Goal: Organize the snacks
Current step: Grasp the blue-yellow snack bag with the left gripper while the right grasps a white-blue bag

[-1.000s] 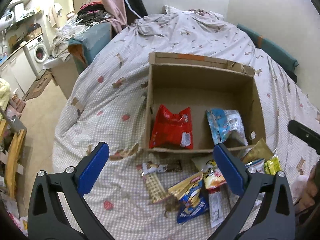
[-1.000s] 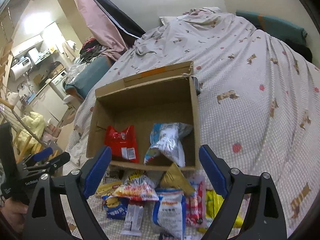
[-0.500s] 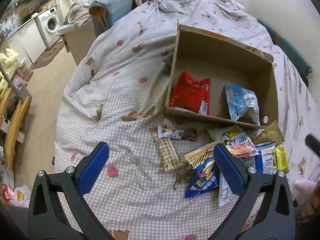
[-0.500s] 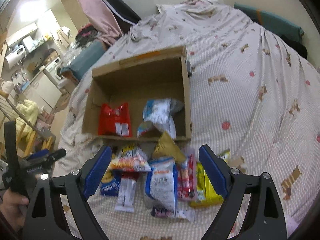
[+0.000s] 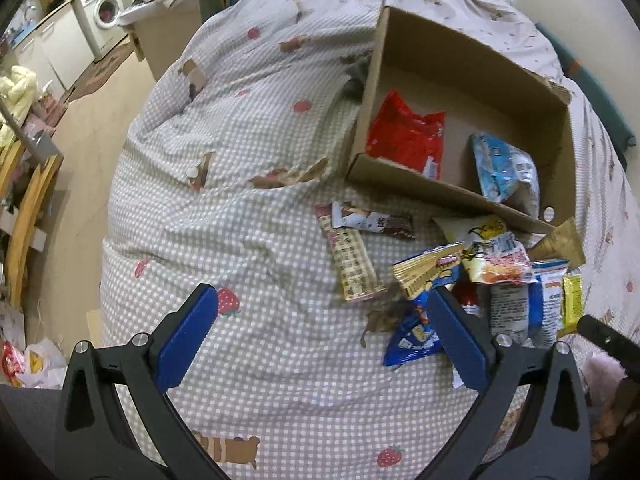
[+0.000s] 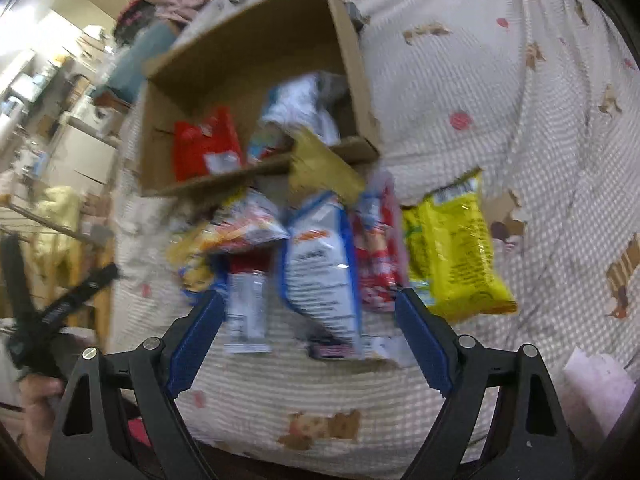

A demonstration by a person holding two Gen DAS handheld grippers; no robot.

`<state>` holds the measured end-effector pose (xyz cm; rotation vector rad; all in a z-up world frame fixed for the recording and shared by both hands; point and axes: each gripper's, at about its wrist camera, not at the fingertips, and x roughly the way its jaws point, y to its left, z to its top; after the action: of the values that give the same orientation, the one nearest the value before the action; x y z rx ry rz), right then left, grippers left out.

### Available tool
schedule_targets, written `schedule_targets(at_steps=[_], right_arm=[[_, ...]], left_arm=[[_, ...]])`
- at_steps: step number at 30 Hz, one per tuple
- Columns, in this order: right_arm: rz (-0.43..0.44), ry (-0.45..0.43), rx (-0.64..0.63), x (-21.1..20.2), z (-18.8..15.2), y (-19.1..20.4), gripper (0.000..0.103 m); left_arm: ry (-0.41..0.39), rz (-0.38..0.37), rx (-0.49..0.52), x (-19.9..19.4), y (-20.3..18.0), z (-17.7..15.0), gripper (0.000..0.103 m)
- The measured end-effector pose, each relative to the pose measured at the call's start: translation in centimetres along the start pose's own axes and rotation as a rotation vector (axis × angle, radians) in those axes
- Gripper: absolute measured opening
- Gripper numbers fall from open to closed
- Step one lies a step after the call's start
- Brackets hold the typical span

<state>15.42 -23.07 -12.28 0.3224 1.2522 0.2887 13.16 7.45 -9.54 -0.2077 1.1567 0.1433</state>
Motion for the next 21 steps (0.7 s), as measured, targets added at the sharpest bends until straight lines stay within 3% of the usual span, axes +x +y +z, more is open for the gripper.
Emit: schedule_targets(at_steps=[6,10,12,16,21], right_arm=[[-0.018,0.059,-0.011,3.0,0.5,0.4,0.088],[-0.030,0.108,-0.038,5.3,1.1,1.5,0.075],[-0.091,0.127,-0.077,6.3,1.2,2.1,0.063],[-0.089,0.144,-0.084,6.9,1.3,1.9,0.049],[-0.047,0.125,-0.090,5.5,0.9,0.9,0.043]], left_arm=[[0.039,0.010,-0.051,1.2,0.8,0.0,0.103],[0.039,0.014,-0.070,1.6,1.1,0.2,0.102],[0.050,0.003,-0.055,2.0,0.7,0.1,0.102],[0.097,-0.044,-0.012,3.4,-1.0,-0.5,0.088],[0.157,-0.101,0.074,5.3,-4.5,-1.8,0.074]])
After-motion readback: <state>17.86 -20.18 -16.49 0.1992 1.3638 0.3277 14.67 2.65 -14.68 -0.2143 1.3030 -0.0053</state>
